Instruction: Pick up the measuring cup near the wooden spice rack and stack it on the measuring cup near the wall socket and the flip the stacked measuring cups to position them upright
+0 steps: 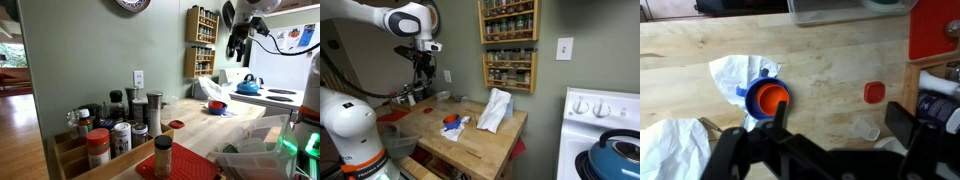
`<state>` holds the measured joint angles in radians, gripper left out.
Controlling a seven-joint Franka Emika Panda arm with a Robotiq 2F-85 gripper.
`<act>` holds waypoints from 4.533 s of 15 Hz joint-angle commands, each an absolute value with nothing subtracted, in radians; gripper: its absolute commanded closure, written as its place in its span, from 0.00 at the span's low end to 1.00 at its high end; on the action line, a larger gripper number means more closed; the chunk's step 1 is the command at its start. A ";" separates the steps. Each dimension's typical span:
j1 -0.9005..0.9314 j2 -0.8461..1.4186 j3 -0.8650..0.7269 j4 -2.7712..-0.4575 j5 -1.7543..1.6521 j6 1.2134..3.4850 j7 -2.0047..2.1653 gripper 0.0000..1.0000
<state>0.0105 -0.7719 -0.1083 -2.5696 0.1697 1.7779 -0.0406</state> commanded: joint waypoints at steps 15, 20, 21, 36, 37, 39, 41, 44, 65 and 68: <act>0.150 -0.360 0.167 -2.384 0.259 1.953 0.081 0.00; 0.155 -0.071 0.294 -2.206 0.156 2.035 0.383 0.00; 0.160 -0.024 0.301 -2.170 0.124 2.033 0.436 0.00; 0.197 0.083 0.267 -2.169 0.054 2.298 0.552 0.00; 0.203 0.105 0.262 -2.171 0.028 2.361 0.594 0.00; 0.221 0.156 0.242 -2.166 -0.042 2.453 0.686 0.00; 0.243 0.201 0.212 -2.160 -0.102 2.519 0.763 0.00; 0.274 0.260 0.171 -2.145 -0.151 2.546 0.817 0.00; 0.344 0.382 0.091 -2.053 -0.129 2.511 0.783 0.70; 0.324 0.312 0.092 -2.054 -0.132 2.443 0.692 0.70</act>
<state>0.3353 0.3804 0.0979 -2.0498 -0.1206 2.5199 0.7693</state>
